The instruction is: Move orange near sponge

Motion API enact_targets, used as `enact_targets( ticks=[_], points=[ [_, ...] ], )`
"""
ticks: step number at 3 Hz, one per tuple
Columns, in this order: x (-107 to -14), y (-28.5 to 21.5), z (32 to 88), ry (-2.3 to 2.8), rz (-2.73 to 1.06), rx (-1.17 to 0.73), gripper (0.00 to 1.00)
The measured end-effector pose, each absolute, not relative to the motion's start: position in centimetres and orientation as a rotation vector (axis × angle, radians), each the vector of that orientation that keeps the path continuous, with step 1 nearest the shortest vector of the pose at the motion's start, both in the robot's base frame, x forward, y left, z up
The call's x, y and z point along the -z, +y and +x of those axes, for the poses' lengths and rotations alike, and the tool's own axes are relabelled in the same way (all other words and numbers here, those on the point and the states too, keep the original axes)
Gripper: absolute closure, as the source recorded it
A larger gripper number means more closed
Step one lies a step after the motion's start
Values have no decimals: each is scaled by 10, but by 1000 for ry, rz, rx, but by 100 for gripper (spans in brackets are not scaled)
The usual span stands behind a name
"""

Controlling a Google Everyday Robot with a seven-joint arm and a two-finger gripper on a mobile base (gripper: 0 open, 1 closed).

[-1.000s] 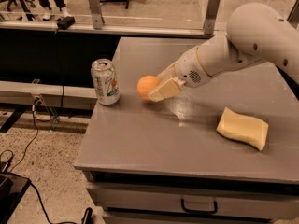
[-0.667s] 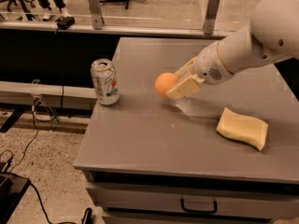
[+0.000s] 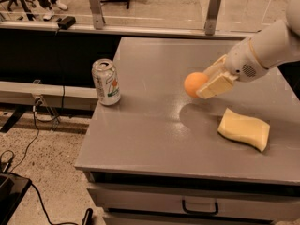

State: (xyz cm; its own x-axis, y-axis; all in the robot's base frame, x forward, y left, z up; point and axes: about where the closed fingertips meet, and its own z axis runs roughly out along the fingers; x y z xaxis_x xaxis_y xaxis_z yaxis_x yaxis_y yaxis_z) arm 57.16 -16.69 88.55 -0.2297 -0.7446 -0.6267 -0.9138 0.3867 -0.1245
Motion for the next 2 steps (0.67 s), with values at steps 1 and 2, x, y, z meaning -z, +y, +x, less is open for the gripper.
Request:
enact_targets(
  ticks=[1, 2],
  points=[
    [-885, -190, 563, 2055, -1449, -365, 99],
    [-882, -203, 551, 2071, -1494, -370, 81]
  ],
)
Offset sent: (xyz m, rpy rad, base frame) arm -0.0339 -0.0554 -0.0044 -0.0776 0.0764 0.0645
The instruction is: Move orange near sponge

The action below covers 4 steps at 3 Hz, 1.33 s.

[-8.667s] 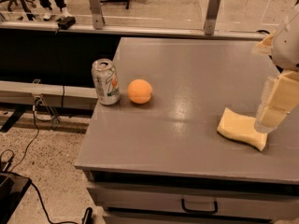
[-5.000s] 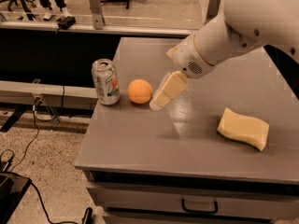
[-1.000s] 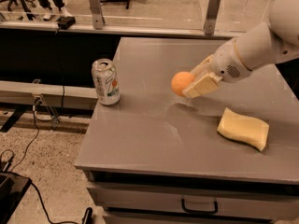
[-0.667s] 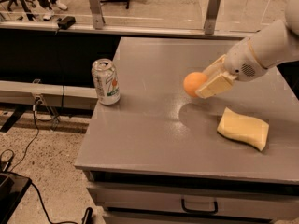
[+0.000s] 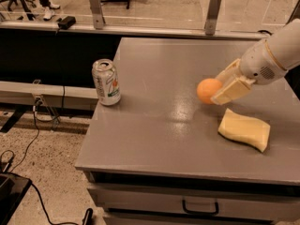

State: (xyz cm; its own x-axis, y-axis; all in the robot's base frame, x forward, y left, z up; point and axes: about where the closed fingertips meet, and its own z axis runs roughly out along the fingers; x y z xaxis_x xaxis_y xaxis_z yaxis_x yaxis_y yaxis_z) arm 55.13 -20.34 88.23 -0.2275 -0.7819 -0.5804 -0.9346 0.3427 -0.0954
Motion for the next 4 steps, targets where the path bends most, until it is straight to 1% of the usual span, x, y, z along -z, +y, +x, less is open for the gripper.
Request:
enact_targets(
  ticks=[3, 4],
  points=[
    [-862, -194, 520, 2106, -1670, -325, 11],
    [-861, -191, 513, 2106, -1695, -308, 0]
  ],
)
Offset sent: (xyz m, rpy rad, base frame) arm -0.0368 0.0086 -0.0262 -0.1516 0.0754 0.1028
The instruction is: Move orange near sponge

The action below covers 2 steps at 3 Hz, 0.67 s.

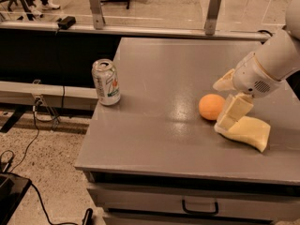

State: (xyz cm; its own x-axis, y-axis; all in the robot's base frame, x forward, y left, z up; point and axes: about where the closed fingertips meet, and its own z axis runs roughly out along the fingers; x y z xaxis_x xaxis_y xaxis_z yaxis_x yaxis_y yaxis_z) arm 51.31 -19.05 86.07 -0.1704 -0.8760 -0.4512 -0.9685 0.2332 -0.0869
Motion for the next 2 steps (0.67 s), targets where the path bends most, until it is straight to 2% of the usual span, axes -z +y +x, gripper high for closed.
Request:
enact_targets(
  ticks=[2],
  points=[
    [-878, -189, 510, 2064, -1705, -263, 0]
  ],
)
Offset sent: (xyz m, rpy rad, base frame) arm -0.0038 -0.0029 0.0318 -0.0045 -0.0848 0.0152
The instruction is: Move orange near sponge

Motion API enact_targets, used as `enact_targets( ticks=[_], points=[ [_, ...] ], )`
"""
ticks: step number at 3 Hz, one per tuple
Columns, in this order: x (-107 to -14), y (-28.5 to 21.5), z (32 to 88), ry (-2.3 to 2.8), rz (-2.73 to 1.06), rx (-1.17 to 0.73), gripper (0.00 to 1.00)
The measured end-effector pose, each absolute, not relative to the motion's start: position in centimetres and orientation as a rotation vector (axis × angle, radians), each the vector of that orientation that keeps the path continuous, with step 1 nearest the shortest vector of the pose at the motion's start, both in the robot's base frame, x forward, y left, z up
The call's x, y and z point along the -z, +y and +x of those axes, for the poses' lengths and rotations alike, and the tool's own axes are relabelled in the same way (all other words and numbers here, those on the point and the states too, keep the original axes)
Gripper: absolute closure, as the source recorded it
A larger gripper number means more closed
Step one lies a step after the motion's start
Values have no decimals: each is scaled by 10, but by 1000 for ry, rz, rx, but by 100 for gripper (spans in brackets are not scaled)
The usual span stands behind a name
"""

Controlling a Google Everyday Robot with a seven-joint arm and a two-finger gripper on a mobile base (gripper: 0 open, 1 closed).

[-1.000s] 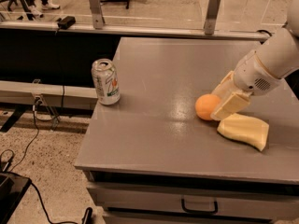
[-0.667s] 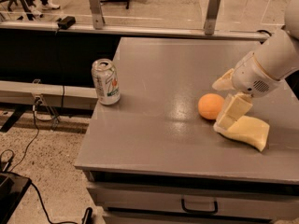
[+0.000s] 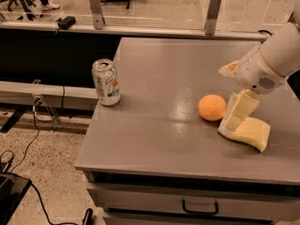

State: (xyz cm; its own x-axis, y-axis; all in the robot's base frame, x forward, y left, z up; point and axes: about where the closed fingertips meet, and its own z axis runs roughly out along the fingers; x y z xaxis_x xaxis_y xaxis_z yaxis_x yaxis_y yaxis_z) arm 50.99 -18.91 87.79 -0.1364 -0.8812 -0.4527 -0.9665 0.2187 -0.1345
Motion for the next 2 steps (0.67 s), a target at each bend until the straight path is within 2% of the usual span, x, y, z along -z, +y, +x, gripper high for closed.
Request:
enact_targets(
  ticks=[1, 2],
  points=[
    [-891, -214, 510, 2008, -1694, -292, 0],
    [-892, -214, 511, 2005, -1695, -291, 0]
  ],
)
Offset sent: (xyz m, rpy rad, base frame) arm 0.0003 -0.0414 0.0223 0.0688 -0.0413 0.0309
